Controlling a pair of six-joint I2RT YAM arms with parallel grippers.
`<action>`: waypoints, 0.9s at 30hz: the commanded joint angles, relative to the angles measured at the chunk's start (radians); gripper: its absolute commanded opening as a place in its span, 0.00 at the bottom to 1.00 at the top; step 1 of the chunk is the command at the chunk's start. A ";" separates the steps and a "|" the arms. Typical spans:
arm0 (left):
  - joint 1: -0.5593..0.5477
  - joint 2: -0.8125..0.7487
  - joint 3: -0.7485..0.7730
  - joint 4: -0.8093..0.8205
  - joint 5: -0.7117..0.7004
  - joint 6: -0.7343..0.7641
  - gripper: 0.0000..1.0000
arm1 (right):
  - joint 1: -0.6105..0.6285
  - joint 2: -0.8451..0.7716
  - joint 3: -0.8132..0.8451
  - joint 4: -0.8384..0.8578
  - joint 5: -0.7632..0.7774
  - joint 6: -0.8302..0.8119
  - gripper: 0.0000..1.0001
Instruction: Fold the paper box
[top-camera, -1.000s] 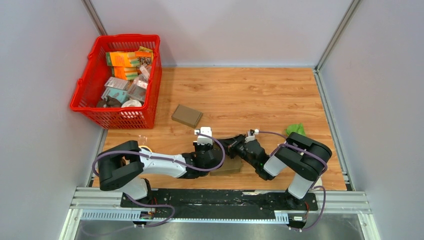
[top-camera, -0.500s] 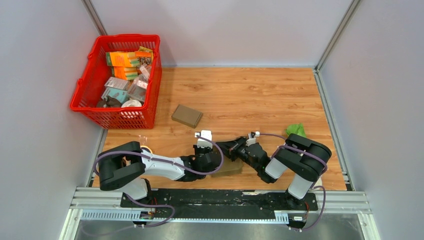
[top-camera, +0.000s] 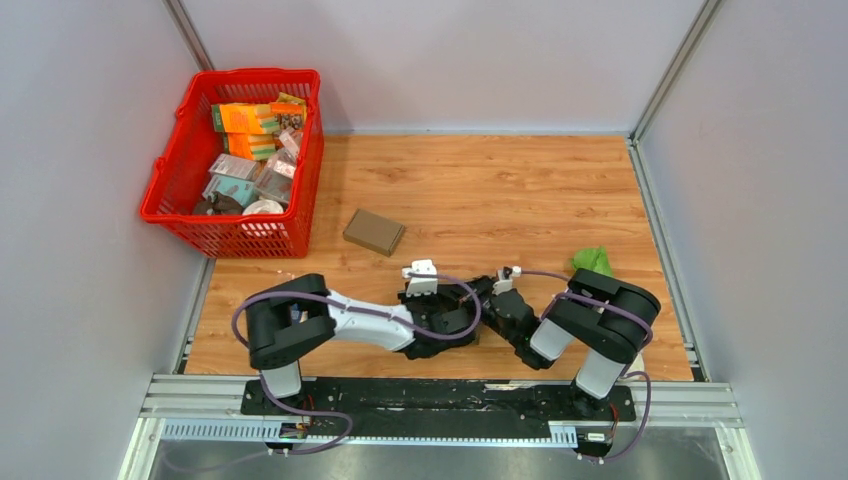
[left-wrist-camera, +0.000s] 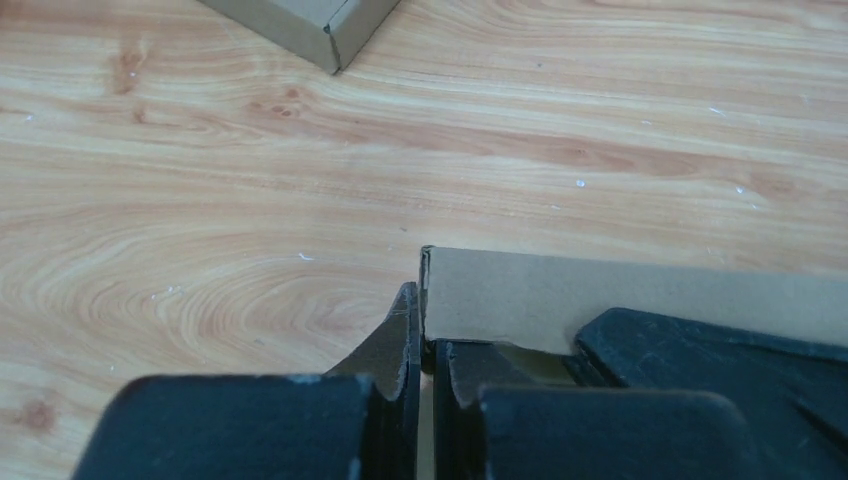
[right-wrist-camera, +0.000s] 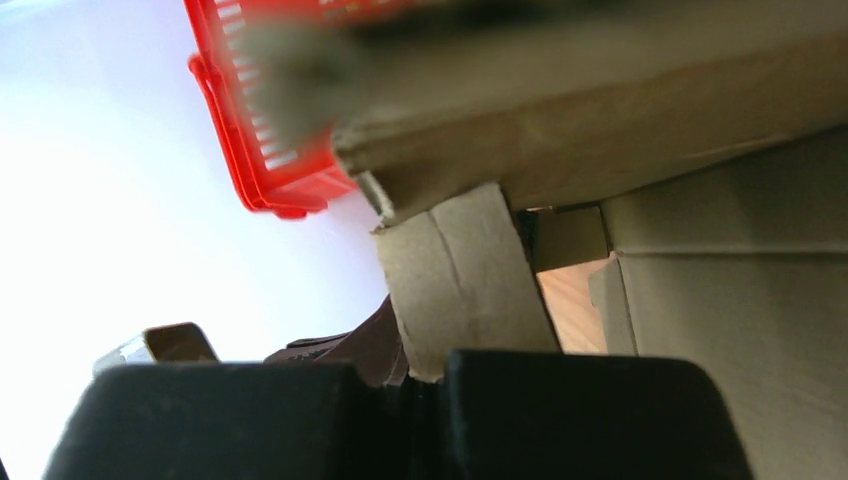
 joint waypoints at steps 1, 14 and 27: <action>0.012 -0.162 -0.308 0.373 0.009 0.307 0.00 | 0.011 -0.021 -0.032 -0.065 -0.118 -0.083 0.11; 0.012 -0.278 -0.482 0.744 0.151 0.613 0.00 | -0.180 -0.776 0.278 -1.643 -0.305 -0.977 0.95; 0.012 -0.303 -0.478 0.663 0.123 0.553 0.00 | -0.266 -0.644 0.611 -1.878 -0.410 -1.254 0.17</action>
